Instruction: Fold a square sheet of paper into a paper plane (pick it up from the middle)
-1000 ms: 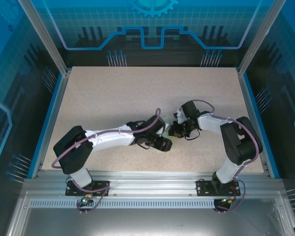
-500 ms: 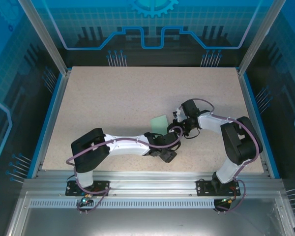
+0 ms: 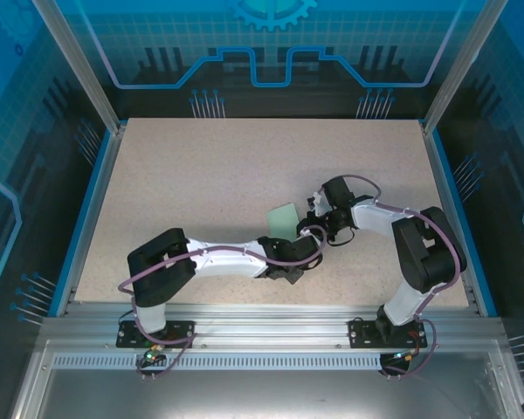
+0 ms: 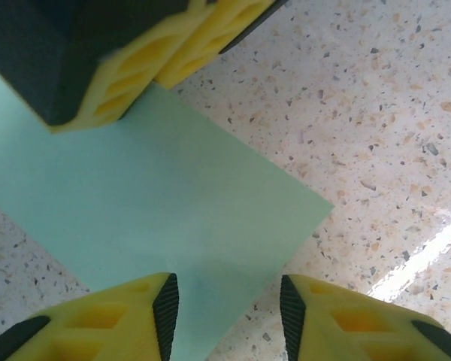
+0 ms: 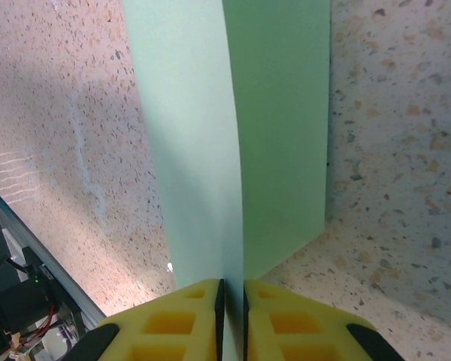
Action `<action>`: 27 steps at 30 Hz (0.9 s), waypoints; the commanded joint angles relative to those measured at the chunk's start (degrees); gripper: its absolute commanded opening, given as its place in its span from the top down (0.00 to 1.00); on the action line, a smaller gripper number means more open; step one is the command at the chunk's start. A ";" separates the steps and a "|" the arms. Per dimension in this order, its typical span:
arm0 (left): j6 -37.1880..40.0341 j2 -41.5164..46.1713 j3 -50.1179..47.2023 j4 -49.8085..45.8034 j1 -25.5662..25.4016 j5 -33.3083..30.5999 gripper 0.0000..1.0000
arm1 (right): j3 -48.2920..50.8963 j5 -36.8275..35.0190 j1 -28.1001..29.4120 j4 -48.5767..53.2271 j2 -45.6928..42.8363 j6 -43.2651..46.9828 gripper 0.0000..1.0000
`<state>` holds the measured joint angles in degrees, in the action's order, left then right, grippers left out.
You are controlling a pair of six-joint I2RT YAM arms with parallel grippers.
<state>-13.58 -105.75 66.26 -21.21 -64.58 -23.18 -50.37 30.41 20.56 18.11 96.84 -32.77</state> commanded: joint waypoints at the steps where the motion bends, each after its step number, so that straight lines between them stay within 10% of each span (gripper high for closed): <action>1: -0.76 3.30 -1.30 1.28 0.04 -2.31 0.64 | -0.96 0.00 -0.96 1.32 1.15 0.34 0.82; 13: -1.28 4.41 -2.26 1.54 1.53 -0.26 0.90 | -0.34 -0.31 -1.00 1.23 0.56 0.34 0.80; 27: -1.27 9.60 -10.71 11.36 12.56 26.52 1.00 | -3.96 -7.16 -0.98 5.52 -5.01 1.02 0.67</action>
<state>-14.68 -98.00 56.80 -13.08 -53.28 -4.51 -52.40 24.75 20.56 22.24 93.19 -32.03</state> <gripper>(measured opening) 0.067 0.333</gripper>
